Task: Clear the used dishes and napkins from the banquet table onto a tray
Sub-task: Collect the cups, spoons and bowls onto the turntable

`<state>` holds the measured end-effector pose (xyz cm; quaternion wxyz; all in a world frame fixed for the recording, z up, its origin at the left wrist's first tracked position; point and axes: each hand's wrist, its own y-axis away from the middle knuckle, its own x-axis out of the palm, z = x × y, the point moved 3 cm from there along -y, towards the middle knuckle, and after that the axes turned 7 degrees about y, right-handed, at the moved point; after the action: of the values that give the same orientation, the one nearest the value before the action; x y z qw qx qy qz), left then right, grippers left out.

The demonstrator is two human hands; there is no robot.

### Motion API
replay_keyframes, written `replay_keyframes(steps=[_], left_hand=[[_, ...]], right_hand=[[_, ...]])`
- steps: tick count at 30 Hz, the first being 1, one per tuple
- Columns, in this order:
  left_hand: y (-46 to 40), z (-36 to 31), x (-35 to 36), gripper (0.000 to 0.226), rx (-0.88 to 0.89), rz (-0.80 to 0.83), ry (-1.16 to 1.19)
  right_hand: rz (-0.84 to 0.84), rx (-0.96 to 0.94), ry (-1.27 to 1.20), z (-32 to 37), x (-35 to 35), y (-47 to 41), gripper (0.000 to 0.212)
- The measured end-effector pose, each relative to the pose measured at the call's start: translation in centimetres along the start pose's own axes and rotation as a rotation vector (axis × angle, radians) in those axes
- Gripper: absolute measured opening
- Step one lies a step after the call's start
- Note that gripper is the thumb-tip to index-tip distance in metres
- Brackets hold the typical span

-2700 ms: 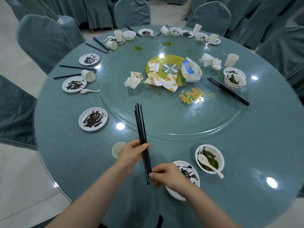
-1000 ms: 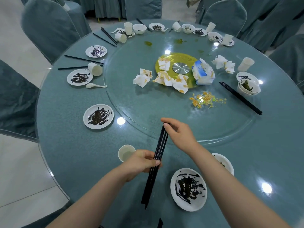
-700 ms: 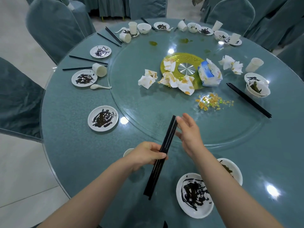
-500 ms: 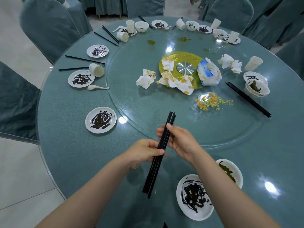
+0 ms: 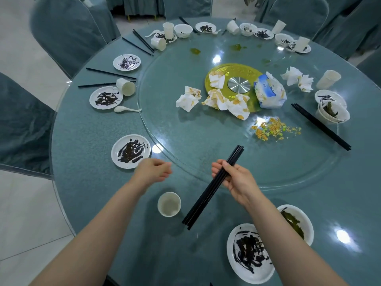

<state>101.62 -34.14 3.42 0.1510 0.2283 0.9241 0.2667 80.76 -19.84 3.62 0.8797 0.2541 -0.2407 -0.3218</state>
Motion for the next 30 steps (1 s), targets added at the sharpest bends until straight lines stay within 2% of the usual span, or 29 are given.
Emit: replay_keyframes(steps=[3, 7, 9, 13, 18, 23, 30], left_hand=[[-2.0, 3.8, -3.7, 0.021, -0.135, -0.206, 0.266], [-3.3, 7.4, -6.0, 0.026, -0.223, -0.474, 0.574], [-4.0, 7.7, -6.5, 0.023, -0.235, -0.551, 0.708], [-5.2, 7.3, -6.9, 0.024, -0.229, -0.624, 0.818], [-5.4, 7.1, -7.0, 0.015, -0.248, -0.611, 0.792], [-4.0, 6.2, -6.1, 0.014, -0.165, -0.551, 0.724], [0.9, 2.0, -0.2, 0.012, -0.007, -0.271, 0.591]], right_hand=[[-0.024, 0.006, 0.002, -0.2, -1.1, 0.0, 0.022], [-0.031, 0.023, -0.009, -0.9, -1.7, 0.0, 0.023], [-0.033, 0.027, -0.017, -1.2, -1.9, 0.1, 0.023], [-0.043, 0.025, -0.034, -1.4, -2.4, 0.6, 0.021], [-0.059, 0.026, -0.04, -1.3, -4.0, 1.7, 0.022], [-0.083, 0.012, -0.071, -1.0, -6.5, 3.3, 0.024], [-0.107, -0.006, -0.108, -0.8, -10.2, 5.9, 0.022]])
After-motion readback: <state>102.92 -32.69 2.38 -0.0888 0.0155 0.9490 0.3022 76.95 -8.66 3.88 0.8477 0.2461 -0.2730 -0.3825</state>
